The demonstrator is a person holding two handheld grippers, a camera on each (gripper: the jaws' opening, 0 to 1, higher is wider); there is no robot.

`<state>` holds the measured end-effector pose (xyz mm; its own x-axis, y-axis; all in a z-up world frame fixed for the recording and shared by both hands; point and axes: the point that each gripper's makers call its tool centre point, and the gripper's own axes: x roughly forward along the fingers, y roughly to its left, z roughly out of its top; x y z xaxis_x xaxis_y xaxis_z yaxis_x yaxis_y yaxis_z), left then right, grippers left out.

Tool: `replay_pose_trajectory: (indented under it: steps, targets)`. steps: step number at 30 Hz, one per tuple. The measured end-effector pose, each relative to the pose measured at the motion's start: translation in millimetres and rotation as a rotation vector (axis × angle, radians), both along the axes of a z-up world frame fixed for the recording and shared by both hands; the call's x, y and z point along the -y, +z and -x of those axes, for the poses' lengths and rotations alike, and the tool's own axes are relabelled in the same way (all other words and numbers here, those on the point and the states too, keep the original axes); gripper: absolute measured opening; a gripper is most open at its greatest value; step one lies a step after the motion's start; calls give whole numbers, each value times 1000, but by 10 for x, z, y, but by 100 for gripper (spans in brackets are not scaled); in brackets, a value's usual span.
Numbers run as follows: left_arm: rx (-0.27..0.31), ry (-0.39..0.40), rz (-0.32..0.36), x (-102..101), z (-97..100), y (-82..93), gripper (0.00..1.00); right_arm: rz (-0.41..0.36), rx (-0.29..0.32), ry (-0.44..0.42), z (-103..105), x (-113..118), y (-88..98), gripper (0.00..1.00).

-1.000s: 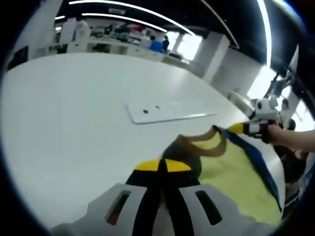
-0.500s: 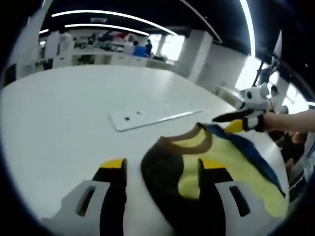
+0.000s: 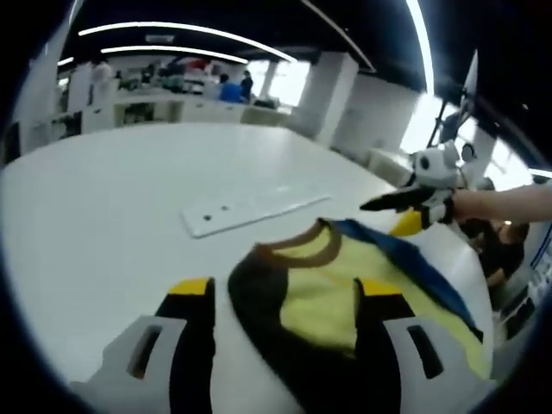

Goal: Fold the garment on the visible template until the final outline fits inside the template.

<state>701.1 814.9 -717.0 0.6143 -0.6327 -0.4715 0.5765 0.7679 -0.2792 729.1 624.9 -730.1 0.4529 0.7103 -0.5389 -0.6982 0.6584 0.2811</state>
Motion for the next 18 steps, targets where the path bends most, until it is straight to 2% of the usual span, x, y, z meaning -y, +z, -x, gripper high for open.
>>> replay_pose_trajectory:
  steps: [4, 13, 18]
  targets:
    - [14, -18, -13, -15, 121, 76, 60, 17, 3, 17, 156, 19, 42, 78]
    - [32, -8, 12, -90, 445, 260, 59, -24, -3, -22, 525, 38, 176, 76]
    - [37, -9, 14, -131, 706, 351, 58, -28, -8, -15, 905, 66, 235, 75]
